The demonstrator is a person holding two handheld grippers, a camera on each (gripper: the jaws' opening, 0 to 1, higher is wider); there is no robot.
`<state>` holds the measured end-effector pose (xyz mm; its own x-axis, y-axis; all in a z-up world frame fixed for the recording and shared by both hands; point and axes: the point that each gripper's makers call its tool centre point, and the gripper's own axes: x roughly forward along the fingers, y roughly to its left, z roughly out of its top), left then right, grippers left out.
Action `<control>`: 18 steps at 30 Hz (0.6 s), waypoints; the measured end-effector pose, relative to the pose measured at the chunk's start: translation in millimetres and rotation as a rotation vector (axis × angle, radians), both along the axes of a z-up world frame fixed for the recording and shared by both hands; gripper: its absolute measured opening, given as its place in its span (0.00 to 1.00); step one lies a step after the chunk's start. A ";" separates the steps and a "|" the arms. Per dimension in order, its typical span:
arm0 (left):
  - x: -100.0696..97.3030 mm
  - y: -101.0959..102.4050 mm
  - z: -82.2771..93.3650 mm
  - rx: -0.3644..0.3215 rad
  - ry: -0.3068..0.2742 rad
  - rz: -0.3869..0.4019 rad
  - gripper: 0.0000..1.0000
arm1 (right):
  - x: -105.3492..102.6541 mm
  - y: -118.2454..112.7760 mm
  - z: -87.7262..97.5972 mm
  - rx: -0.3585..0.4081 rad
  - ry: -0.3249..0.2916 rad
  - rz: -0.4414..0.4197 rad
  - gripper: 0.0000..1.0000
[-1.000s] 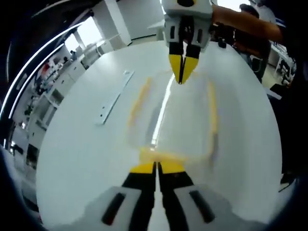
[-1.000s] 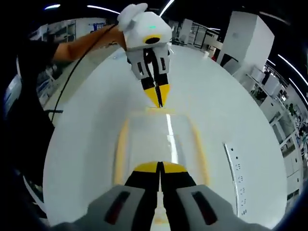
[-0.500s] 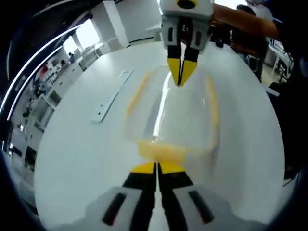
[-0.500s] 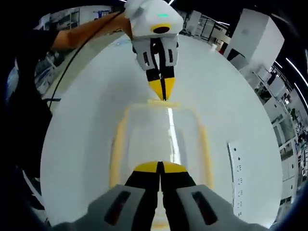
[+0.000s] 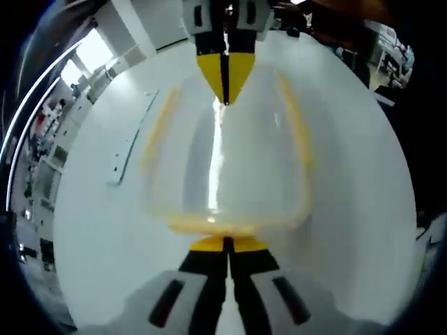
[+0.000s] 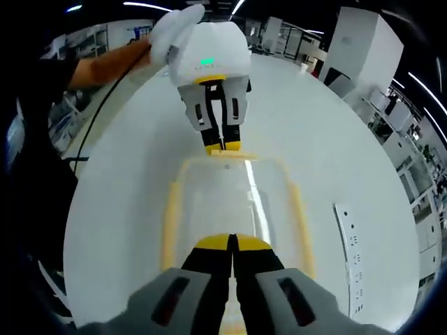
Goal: Snap each plastic latch of the storage box into its locked position after aligning the lid with the box until every specified latch is closed and the lid sits flush.
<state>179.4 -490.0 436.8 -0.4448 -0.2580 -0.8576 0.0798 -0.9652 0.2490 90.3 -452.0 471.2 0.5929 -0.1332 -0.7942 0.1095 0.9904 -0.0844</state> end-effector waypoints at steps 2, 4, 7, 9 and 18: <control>0.1 -3.4 7.0 0.009 0.015 0.045 0.00 | 2.2 0.7 -0.3 0.006 -0.010 0.003 0.00; 0.0 -0.1 8.6 0.022 0.001 0.040 0.00 | 4.6 1.4 -0.6 0.009 -0.015 0.007 0.00; 0.4 0.6 7.3 0.028 -0.013 0.050 0.00 | 6.6 1.9 -0.8 0.002 -0.012 0.015 0.00; 0.4 1.7 7.2 0.029 -0.013 0.051 0.00 | 7.1 1.9 -0.8 -0.001 -0.010 0.020 0.00; 0.6 4.2 7.3 0.068 0.048 0.101 0.00 | 24.8 5.3 -0.9 0.015 -0.055 0.046 0.00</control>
<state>180.0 -485.8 444.1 -0.4601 -0.2459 -0.8531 0.1876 -0.9661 0.1772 115.0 -446.7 470.3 0.6413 -0.0928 -0.7617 0.0676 0.9956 -0.0644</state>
